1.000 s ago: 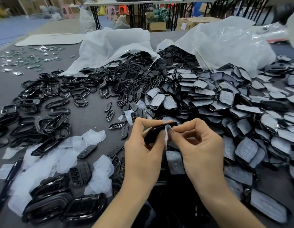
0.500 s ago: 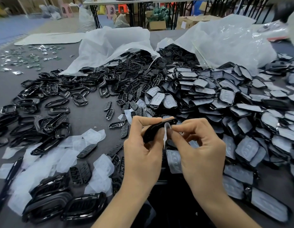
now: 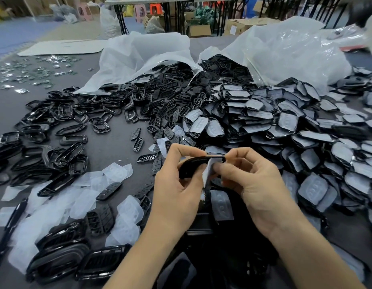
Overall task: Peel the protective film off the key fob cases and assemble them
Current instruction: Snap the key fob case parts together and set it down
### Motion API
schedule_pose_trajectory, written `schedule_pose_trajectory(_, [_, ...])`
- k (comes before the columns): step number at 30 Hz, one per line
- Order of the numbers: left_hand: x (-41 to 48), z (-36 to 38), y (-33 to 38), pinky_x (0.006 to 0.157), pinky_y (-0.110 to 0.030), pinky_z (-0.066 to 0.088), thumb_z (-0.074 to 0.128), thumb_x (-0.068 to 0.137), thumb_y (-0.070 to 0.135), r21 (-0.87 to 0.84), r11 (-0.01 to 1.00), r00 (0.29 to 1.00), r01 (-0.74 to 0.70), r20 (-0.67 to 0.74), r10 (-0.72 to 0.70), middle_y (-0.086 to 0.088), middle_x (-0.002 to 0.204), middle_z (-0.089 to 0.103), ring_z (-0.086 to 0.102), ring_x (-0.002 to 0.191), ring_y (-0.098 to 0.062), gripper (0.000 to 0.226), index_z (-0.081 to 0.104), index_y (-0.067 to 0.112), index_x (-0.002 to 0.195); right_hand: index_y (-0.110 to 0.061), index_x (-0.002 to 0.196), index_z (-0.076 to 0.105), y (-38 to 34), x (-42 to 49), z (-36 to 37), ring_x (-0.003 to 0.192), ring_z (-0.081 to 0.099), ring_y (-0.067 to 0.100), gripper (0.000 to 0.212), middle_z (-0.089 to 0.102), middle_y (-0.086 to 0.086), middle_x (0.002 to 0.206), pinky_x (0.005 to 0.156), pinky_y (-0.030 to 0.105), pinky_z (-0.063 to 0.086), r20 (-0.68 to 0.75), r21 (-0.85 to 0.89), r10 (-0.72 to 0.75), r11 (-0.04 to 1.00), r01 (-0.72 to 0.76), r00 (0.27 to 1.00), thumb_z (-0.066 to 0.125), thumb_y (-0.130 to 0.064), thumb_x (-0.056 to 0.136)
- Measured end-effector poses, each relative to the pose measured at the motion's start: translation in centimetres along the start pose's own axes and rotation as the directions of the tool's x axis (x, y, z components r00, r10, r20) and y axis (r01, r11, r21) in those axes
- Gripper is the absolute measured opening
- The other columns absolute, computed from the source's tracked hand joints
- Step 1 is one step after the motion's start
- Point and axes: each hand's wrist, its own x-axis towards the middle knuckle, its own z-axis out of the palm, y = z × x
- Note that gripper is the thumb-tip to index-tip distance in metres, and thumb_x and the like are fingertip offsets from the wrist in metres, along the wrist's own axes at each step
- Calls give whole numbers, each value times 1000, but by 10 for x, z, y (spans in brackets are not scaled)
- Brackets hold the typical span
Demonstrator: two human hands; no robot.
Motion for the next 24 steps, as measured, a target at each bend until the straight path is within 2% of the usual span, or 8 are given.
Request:
schedule_pose_trajectory(3, [1, -2, 1, 76, -60, 54, 63, 84, 16, -21, 999, 999, 37, 33, -36, -4, 82, 70, 67, 81, -33, 25, 59, 40, 84, -22, 68, 68, 1, 1, -4, 60, 58, 10, 23, 61, -2, 64, 55, 16, 48, 27, -60, 6, 998, -5, 1000, 82, -9, 57])
schedule_pose_trajectory(7, [2, -3, 2, 71, -58, 53, 61, 84, 18, -9, 999, 997, 32, 68, -32, -5, 81, 68, 63, 77, -35, 17, 60, 36, 84, -21, 71, 67, 3, 1, -3, 62, 58, 12, 19, 61, 3, 69, 57, 17, 48, 18, -117, 9, 993, -7, 1000, 76, -4, 67])
schedule_pose_trajectory(10, [2, -3, 2, 81, -60, 53, 48, 79, 4, -184, 973, 988, 137, 100, -121, -19, 84, 67, 64, 83, -38, 29, 64, 28, 82, -20, 74, 67, 3, 1, -3, 63, 58, 12, 18, 61, 0, 69, 58, 18, 49, -1, -139, -2, 990, 2, 1000, 76, -5, 69])
schedule_pose_trajectory(13, [3, -2, 3, 72, -39, 58, 45, 77, 7, -377, 895, 968, 238, 169, -186, -13, 78, 70, 69, 79, -26, 26, 65, 23, 79, -22, 75, 68, 3, -1, -1, 60, 56, 7, 17, 59, -8, 66, 58, 16, 48, 7, -180, -48, 982, 48, 999, 76, -8, 70])
schedule_pose_trajectory(16, [2, -1, 3, 68, -29, 57, 62, 78, 18, -334, 923, 978, 190, 142, -150, -9, 78, 67, 69, 75, -21, 5, 63, 21, 82, -24, 75, 69, 3, -2, 0, 62, 59, 8, 17, 64, -6, 71, 60, 19, 49, 26, -195, -59, 979, 63, 998, 75, -8, 72])
schedule_pose_trajectory(18, [1, 1, 2, 67, -28, 57, 62, 81, 14, -281, 946, 985, 162, 101, -138, -5, 75, 66, 68, 73, -19, 6, 59, 16, 86, -22, 78, 71, 3, -3, 1, 67, 65, 17, 16, 69, 1, 77, 66, 27, 53, 35, -190, -50, 980, 56, 998, 73, -6, 75])
schedule_pose_trajectory(21, [1, 2, 1, 74, -42, 60, 58, 82, 16, -161, 979, 992, 126, 44, -120, -4, 77, 67, 69, 78, -24, 4, 59, 18, 85, -16, 82, 72, 3, -3, 2, 75, 70, 26, 19, 73, 10, 83, 74, 36, 57, 60, -158, -32, 987, 41, 998, 67, 2, 80])
schedule_pose_trajectory(24, [1, 2, 1, 79, -54, 56, 58, 82, 18, -133, 982, 991, 134, 8, -135, -13, 82, 67, 69, 83, -34, 8, 62, 25, 80, -15, 83, 73, 3, -4, 3, 74, 70, 20, 19, 73, 10, 83, 71, 31, 56, 71, -152, -32, 988, 43, 997, 65, 2, 81])
